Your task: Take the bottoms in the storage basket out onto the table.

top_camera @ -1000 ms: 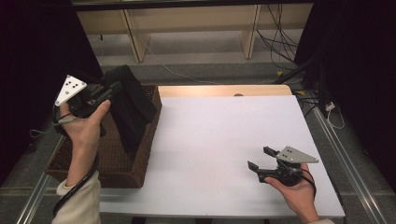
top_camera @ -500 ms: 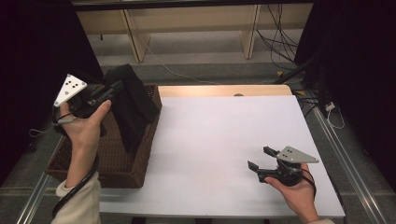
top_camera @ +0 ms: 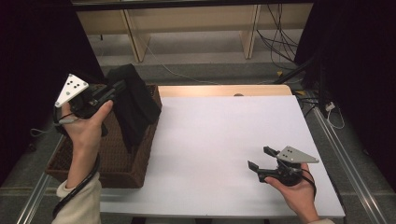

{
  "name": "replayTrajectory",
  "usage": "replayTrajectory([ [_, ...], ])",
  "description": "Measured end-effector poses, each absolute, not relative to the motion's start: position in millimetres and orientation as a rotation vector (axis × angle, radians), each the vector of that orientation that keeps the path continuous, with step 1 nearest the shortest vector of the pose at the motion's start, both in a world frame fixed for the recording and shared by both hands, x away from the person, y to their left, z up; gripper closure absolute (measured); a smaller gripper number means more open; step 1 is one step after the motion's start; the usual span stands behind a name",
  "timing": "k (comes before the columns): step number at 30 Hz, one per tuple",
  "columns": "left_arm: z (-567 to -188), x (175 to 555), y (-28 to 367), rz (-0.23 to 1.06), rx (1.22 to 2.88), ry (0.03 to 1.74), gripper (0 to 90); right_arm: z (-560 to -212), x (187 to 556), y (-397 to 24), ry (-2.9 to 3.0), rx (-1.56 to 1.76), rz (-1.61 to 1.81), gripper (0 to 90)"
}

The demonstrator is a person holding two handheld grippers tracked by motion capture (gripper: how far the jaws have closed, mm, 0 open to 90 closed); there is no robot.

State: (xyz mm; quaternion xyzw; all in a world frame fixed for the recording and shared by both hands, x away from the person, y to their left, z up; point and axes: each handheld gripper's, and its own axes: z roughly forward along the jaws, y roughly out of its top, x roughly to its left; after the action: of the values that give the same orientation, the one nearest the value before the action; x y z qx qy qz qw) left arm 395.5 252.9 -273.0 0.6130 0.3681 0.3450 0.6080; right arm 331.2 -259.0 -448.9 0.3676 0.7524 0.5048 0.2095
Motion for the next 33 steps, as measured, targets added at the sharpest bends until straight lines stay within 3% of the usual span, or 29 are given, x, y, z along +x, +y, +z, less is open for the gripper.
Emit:
replayTrajectory([
  [33, -261, 383, 237, 0.775, 1.417, 0.768, 81.3, -449, 331, -259, 2.092, 1.019, 1.409, 19.1],
])
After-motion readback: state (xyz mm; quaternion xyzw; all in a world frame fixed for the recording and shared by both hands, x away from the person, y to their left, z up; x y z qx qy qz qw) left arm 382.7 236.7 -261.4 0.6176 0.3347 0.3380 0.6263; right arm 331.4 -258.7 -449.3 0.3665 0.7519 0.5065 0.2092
